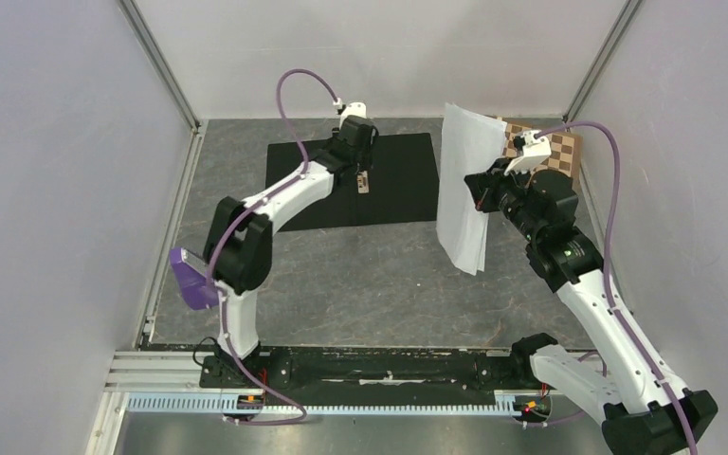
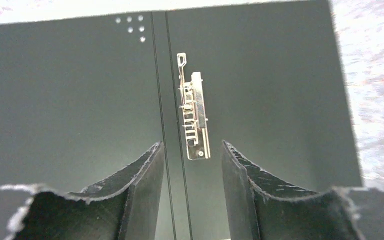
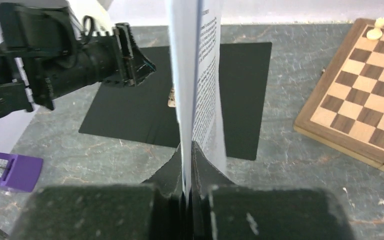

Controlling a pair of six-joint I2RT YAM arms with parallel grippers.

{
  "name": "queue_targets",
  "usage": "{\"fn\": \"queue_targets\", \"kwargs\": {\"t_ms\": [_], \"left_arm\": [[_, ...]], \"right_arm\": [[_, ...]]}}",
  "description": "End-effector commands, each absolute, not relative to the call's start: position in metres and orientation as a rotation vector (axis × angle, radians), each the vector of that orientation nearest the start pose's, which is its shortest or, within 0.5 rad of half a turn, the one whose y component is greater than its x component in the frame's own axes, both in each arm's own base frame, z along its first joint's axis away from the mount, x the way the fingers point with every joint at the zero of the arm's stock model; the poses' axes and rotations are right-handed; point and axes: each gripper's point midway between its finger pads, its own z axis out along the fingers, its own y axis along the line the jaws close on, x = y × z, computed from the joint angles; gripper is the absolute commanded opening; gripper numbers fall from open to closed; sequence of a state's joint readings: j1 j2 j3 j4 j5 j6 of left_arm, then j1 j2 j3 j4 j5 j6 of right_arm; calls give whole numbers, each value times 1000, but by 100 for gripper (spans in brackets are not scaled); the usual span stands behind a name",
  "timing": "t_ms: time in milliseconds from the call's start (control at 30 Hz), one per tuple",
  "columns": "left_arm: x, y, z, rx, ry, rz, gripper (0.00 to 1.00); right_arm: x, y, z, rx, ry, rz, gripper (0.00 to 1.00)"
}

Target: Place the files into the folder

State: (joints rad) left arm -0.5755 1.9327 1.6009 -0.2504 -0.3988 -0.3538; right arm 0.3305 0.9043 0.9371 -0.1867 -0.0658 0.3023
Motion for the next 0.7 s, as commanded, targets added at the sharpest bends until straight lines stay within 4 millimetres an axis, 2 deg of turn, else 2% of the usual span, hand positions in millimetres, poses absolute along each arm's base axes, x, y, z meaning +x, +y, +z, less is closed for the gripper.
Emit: {"fn": "queue_targets", "kwargs": {"t_ms": [0, 67, 200, 333, 467, 667], "left_arm": [[518, -248, 159, -44, 2097, -35, 51], [528, -252, 138, -18, 2125, 10, 50], [545, -256, 113, -3, 2152, 50, 48], [556, -257, 100, 2, 2158, 84, 47], [564, -262, 88, 16, 2178, 69, 42], [561, -263, 64, 5, 2227, 74, 39]], "right_arm": [[316, 128, 328, -80, 1730, 477, 0], [317, 130, 328, -84, 1736, 482, 0], [320, 132, 327, -92, 1743, 480, 0], [322, 132, 328, -97, 1746, 470, 0], [322, 133, 328, -105, 1749, 474, 0], [323, 133, 326, -107, 1751, 470, 0]]}}
